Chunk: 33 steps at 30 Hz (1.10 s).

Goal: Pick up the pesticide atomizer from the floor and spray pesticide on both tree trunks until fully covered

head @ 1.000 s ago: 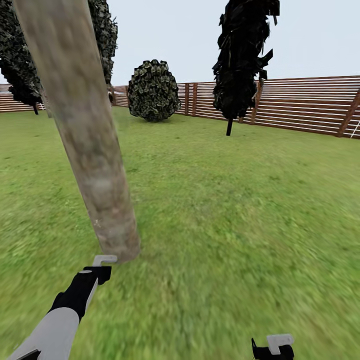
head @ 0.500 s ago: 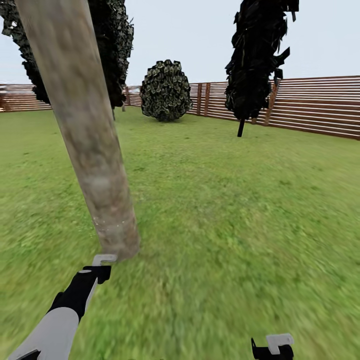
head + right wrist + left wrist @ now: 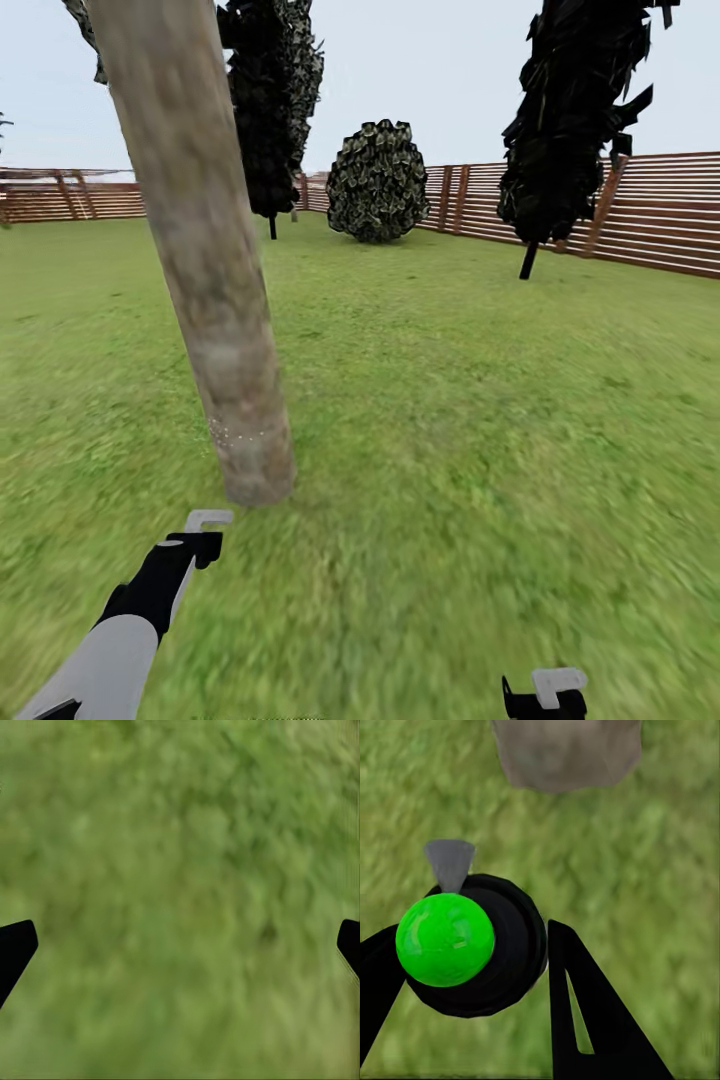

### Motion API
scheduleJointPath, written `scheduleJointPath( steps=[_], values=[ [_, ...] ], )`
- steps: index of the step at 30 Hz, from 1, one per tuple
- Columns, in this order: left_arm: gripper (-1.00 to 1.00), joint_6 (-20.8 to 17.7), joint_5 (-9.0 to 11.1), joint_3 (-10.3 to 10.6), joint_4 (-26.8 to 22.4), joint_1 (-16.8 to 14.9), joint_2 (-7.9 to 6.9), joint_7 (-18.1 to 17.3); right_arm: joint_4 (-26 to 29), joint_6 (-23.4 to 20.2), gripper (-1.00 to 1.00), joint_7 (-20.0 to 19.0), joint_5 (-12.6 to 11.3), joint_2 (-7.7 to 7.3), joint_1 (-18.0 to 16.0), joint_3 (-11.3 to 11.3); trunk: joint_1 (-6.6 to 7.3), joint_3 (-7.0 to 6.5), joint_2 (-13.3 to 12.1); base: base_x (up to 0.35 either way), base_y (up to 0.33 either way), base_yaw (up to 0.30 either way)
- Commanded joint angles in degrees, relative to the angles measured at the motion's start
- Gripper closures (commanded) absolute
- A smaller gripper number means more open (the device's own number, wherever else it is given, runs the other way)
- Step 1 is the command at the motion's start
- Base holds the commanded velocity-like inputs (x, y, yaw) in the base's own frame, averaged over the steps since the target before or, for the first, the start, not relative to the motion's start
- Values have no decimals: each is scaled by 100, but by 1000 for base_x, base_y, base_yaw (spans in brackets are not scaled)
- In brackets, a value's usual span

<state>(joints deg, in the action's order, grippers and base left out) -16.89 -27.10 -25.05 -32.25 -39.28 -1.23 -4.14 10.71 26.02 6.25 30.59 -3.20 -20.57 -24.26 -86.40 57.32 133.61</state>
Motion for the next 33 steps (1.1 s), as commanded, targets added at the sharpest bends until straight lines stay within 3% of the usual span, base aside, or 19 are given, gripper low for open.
scheduleJointPath(
  steps=[1, 15, 20, 27, 33],
  values=[
    [100, 1, 1, 0, -2, 0, 0, -1, -2, 0, -100, -1, 0, 0, 0, 0, 0, 0, 0, 0, -273, 270],
    [100, 1, -3, 0, -9, 0, -1, 1, -2, 0, -100, -1, 0, 1, 0, 1, 0, 0, 0, 0, -273, 57],
    [100, -1, -3, -6, -9, 0, -8, 0, -4, 0, -100, -1, 0, 3, 0, 1, 0, 0, 0, 33, -271, 226],
    [100, -6, -2, -7, -4, 0, -9, 1, -3, 0, -100, -1, 0, 4, 0, 1, 0, 0, 0, 214, -201, 270],
    [100, 1, 3, 0, 13, 4, -1, -7, 1, 0, -100, -1, 0, 4, 0, 1, 0, 0, 0, 268, -162, 55]
  ],
)
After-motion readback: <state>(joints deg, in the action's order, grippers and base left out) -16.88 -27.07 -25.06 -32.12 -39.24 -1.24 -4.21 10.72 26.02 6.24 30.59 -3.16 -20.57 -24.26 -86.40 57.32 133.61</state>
